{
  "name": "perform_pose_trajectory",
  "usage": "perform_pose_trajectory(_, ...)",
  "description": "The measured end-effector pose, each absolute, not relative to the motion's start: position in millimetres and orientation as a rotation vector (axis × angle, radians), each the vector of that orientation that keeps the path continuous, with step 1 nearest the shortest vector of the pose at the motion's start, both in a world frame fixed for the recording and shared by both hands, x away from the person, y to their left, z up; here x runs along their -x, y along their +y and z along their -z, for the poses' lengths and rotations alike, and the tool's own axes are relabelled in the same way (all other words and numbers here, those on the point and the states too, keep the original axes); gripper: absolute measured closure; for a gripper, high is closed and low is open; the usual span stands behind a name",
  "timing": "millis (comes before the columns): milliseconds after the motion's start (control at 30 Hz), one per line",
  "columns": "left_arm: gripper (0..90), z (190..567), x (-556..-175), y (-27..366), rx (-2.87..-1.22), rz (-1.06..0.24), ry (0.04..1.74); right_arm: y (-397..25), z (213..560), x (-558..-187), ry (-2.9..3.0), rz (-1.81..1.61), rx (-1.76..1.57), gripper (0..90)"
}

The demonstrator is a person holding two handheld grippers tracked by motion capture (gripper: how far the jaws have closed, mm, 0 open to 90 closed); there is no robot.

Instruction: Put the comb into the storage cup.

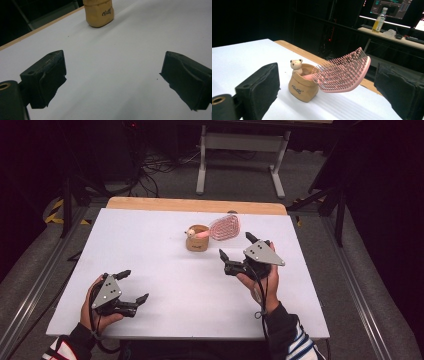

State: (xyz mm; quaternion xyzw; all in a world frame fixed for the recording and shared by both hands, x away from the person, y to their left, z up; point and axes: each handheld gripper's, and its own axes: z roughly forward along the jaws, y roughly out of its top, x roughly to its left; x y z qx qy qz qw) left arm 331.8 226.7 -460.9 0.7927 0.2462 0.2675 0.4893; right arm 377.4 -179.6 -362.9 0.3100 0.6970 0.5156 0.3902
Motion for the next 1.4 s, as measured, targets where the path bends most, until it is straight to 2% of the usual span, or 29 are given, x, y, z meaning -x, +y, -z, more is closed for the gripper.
perform_pose_trajectory(1400,6.8,461.4,-331.7,226.0,-1.928,-0.649,0.598,-181.6,377.2,-358.0,1.787,-1.269,-0.654,6.7)
